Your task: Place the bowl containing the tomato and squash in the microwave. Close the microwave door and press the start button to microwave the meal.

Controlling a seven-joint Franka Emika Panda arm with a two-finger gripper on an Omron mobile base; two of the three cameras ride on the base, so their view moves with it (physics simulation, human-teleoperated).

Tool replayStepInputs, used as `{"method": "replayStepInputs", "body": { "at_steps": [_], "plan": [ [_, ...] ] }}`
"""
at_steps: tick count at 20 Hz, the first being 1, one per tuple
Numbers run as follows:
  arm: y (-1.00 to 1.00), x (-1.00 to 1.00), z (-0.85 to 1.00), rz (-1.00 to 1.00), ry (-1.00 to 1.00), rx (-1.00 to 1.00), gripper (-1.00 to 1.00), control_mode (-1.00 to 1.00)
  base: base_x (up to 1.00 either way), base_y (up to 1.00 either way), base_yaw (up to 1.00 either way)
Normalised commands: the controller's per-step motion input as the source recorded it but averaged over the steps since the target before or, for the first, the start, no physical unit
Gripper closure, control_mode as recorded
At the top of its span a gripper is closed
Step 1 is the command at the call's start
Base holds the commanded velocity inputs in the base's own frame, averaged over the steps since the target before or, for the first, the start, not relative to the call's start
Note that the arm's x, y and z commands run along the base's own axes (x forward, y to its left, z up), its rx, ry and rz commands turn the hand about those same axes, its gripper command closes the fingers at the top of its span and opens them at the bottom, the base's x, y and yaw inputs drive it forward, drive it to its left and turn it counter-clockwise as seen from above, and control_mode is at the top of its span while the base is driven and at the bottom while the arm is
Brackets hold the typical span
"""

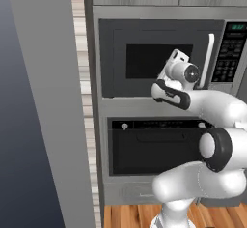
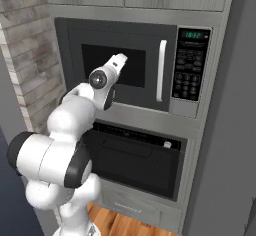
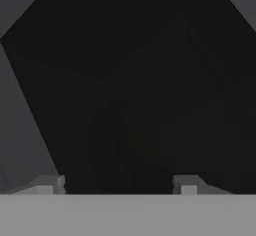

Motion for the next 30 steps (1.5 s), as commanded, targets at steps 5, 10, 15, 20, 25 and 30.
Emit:
{"method": "replayStepInputs", "body": {
  "at_steps": [5,10,15,20,25,30],
  "plan": [
    [-0.11,-0.71,0.63,0.0,0.0,0.1,-1.0,-1.0,0.0,0.0,0.0],
    [-0.33,-1.0,0.4,-0.05,0.02,0.13,-1.0,-1.0,0.0,0.0,0.0],
    [-0.61,-0.8,0.02,-0.14,0.05,0.17,-1.0,-1.0,0.0,0.0,0.0],
    [-0.58,-0.24,0.03,-0.14,0.07,0.18,-1.0,-1.0,0.0,0.0,0.0],
    [-0.77,-0.15,0.0,-0.08,0.01,0.21,-1.0,-1.0,0.0,0.0,0.0],
    [-0.67,-0.25,-0.16,-0.15,0.0,0.3,-1.0,-1.0,0.0,0.0,0.0]
  ]
}}
